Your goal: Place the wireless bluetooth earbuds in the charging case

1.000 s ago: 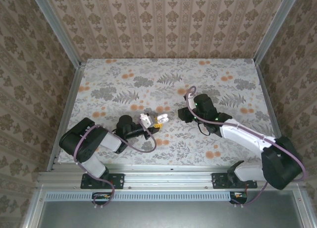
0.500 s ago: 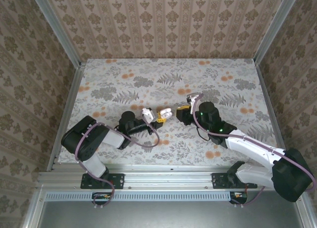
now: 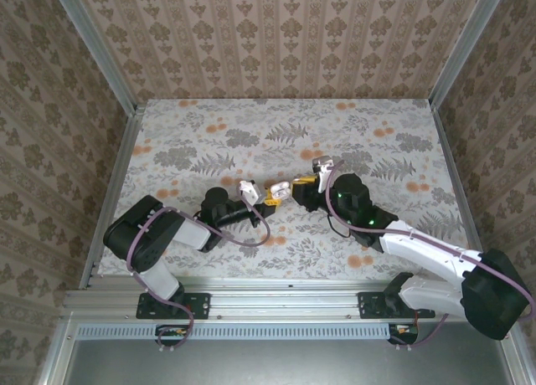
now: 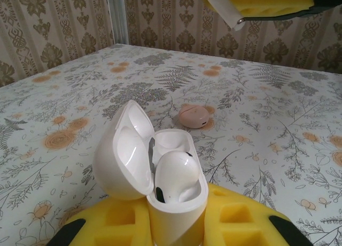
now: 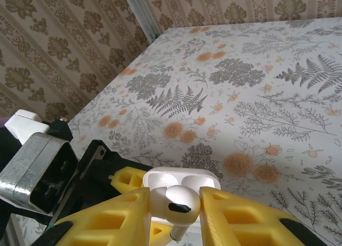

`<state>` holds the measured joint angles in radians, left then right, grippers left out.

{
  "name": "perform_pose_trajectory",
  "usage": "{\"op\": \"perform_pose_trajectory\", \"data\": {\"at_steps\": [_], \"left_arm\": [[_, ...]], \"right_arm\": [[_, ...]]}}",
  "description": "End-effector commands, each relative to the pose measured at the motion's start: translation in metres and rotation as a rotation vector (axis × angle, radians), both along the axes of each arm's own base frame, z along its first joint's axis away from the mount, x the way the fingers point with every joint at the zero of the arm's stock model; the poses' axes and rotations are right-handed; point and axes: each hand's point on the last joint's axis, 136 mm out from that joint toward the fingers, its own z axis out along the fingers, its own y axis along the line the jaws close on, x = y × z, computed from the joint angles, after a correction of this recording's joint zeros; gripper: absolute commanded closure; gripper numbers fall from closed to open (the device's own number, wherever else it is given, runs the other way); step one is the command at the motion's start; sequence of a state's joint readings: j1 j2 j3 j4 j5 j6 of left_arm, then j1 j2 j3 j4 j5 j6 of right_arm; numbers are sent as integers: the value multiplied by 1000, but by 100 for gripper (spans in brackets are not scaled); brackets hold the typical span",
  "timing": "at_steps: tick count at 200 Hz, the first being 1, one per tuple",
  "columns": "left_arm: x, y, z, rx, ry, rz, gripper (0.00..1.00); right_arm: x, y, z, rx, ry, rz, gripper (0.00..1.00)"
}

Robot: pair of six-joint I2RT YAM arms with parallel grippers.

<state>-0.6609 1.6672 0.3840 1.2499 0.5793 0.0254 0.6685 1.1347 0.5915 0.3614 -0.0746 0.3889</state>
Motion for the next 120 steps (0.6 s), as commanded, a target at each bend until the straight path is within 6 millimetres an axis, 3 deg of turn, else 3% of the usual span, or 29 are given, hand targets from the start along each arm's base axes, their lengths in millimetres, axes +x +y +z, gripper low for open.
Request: {"op": "perform_pose_trajectory", "data": {"at_steps": [1, 120], "left_arm": [[-1, -7, 29, -69, -44, -29, 100], [-4, -6, 41, -97, -48, -32, 100]], "right_arm": [[3, 4, 2, 25, -10, -8, 71], [14, 17, -11, 22, 10, -3, 71]]}}
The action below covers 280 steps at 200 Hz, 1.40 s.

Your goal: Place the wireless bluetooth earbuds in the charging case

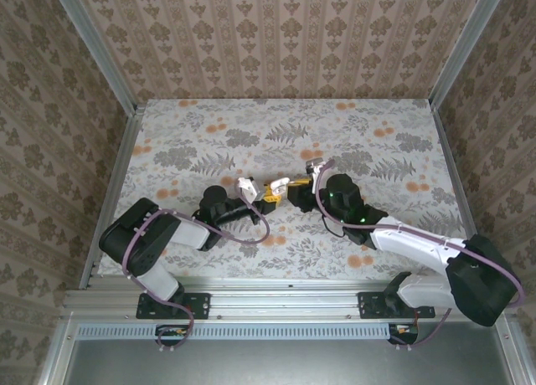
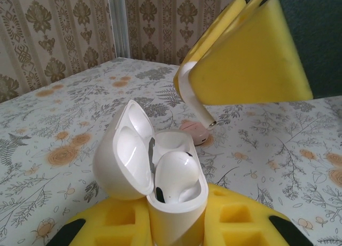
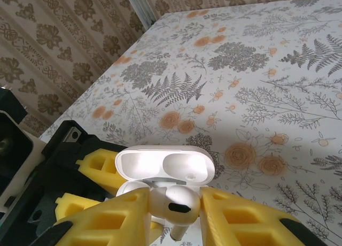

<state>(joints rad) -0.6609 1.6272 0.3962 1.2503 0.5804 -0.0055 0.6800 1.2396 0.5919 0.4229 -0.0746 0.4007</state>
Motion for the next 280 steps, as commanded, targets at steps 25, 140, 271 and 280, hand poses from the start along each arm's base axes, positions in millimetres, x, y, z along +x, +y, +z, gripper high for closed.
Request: {"op": "perform_pose_trajectory", "data": {"at_steps": [25, 140, 271, 280], "left_arm": [[-5, -5, 24, -58, -39, -33, 100], [-6, -5, 21, -53, -31, -36, 100], [-5, -3, 41, -98, -40, -29, 100], [-5, -3, 43, -101, -43, -28, 100]], "right_arm": [[7, 8, 12, 46, -26, -7, 71], [10, 5, 23, 48, -64, -26, 71], [17, 10, 2, 9, -33, -31, 71], [17, 11, 2, 8, -31, -28, 71]]}}
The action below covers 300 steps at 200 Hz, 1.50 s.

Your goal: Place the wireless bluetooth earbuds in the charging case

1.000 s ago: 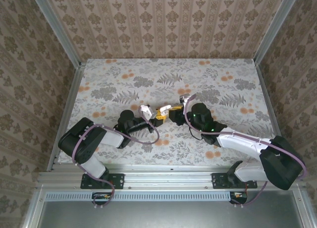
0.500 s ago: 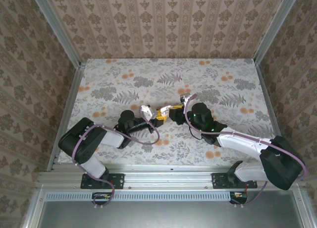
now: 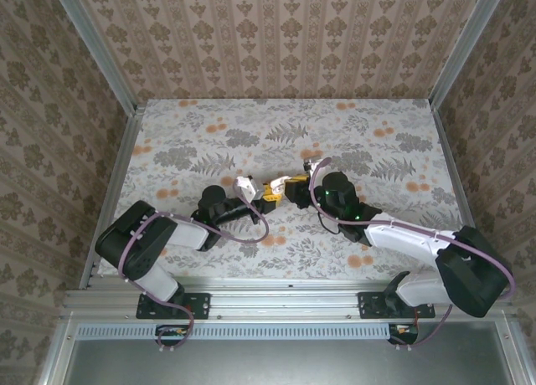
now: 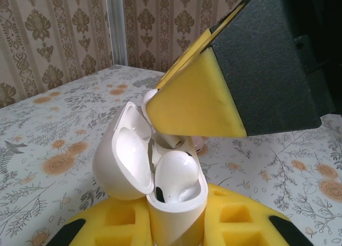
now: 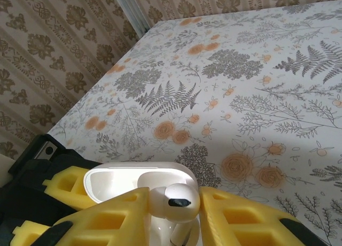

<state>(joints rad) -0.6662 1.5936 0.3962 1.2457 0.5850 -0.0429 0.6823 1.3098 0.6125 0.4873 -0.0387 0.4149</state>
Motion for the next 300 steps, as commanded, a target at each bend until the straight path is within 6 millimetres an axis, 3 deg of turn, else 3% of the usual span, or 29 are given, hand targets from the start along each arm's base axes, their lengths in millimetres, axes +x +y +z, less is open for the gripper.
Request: {"op": "perform_pose_trajectory", "data": {"at_steps": [1, 48, 107, 165, 230, 300], "left_arm": [[-1, -2, 32, -71, -56, -17, 100], [2, 1, 33, -75, -56, 3, 100], [5, 4, 33, -73, -61, 12, 100], [6, 5, 29, -65, -56, 14, 100], [0, 3, 22, -47, -60, -35, 100], [-25, -2, 30, -54, -96, -225, 100]], "right_arm": [[3, 6, 4, -6, -22, 9, 71], [-5, 12, 9, -11, -43, 58, 71], [-9, 17, 21, 8, -48, 92, 58], [-13, 15, 46, 59, -87, 97, 47], [-30, -6, 68, 105, -103, 106, 45], [-45, -36, 62, 122, -47, 148, 45]]}}
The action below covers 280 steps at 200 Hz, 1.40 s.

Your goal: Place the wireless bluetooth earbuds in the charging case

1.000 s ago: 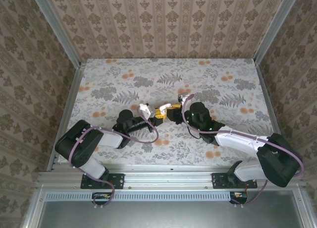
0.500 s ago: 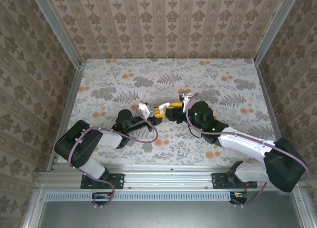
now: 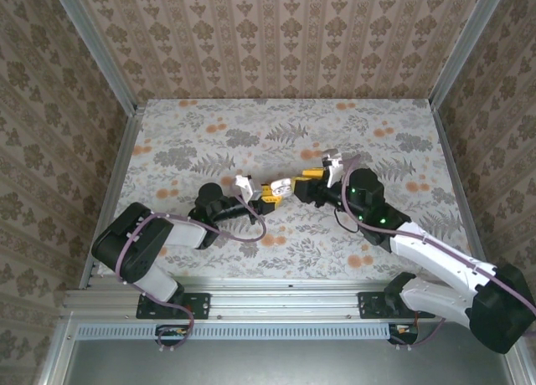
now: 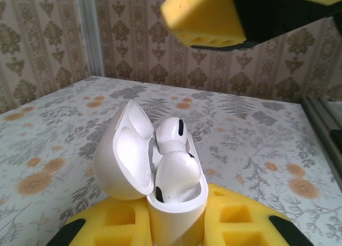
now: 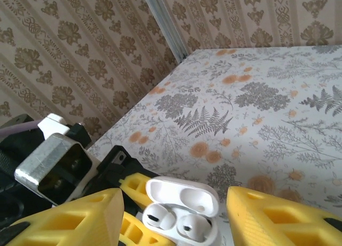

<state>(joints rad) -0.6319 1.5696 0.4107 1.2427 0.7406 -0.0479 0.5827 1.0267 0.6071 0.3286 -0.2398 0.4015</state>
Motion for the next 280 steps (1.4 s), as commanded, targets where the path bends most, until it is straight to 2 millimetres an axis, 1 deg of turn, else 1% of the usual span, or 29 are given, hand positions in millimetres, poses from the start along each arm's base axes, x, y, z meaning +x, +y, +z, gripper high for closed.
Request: {"op": "perform_pose_trajectory", "data": {"at_steps": [1, 23, 33, 53, 66, 89, 106, 122, 138, 172, 187, 215, 249, 280], "left_arm": [[-11, -3, 17, -33, -74, -104, 100], [-16, -3, 20, -37, -80, -139, 100], [-17, -3, 21, -36, -85, -151, 100], [-20, -3, 21, -23, -96, -186, 100], [-21, -3, 22, -11, -99, -204, 100], [-27, -4, 25, 5, -107, -246, 100], [-30, -4, 26, 13, -108, -271, 100], [-34, -3, 28, 14, -115, -286, 100], [-37, -4, 29, 17, -117, -306, 100], [-44, -4, 33, 23, -136, -335, 100], [-46, -4, 34, 27, -139, -339, 100], [-49, -5, 34, 30, -145, -347, 100], [-51, -7, 34, 29, -147, -359, 100], [-52, -8, 34, 29, -147, -362, 100]], "right_arm": [[-14, -8, -4, 21, 27, 52, 45], [-23, -17, -2, 20, -10, 71, 42], [-29, -20, -1, 11, -36, 81, 39], [-40, -27, -2, -19, -106, 95, 26], [-47, -31, -6, -50, -157, 110, 21], [-67, -28, -8, -118, -271, 212, 19], [-81, -23, -13, -181, -329, 302, 19], [-86, -22, -19, -232, -366, 339, 18], [-87, -21, -24, -271, -392, 363, 17], [-79, -16, -30, -324, -379, 389, 13], [-76, -12, -31, -327, -376, 412, 13], [-71, -4, -36, -340, -361, 461, 13], [-65, 3, -48, -372, -363, 515, 16], [-61, 11, -50, -369, -368, 559, 18]]}}
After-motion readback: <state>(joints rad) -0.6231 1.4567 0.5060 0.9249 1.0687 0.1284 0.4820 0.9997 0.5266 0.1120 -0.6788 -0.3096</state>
